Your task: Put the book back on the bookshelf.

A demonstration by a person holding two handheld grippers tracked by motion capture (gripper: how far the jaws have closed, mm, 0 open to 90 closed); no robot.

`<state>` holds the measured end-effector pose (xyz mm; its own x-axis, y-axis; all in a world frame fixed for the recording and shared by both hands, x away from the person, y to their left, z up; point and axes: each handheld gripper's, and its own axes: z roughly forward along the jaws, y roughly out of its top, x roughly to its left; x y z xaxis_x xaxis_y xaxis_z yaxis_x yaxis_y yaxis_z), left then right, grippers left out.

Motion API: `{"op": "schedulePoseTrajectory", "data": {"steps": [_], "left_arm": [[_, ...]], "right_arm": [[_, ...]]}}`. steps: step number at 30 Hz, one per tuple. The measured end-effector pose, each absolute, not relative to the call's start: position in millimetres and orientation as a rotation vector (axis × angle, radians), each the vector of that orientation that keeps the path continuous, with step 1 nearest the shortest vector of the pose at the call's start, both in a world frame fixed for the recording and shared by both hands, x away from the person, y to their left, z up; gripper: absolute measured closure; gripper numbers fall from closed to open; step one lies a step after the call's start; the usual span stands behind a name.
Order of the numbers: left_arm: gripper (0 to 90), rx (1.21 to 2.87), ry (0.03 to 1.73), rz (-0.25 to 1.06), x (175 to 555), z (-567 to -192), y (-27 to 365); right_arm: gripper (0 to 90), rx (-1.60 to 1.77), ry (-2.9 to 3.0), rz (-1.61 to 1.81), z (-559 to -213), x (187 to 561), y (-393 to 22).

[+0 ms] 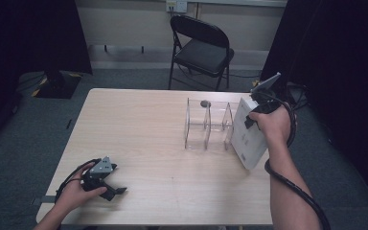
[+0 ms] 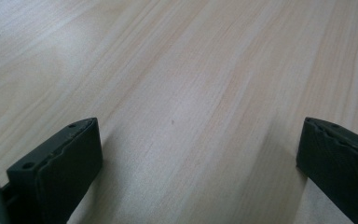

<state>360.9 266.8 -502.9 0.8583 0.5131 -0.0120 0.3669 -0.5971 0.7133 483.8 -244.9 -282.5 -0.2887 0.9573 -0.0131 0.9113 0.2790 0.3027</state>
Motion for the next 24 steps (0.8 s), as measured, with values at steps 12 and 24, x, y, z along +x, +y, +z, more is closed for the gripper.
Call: {"op": "schedulePoseTrajectory", "data": {"steps": [12, 24], "left_arm": [[0.0, 2.275, 0.634, 0.250, 360.9, -502.9, 266.8], [0.0, 2.275, 0.634, 0.250, 360.9, -502.9, 266.8]], "right_arm": [[52.3, 1.763, 2.333, 0.360, -282.5, 490.0, -246.0], [52.3, 1.784, 2.311, 0.365, -281.2, 497.3, -245.2]]}}
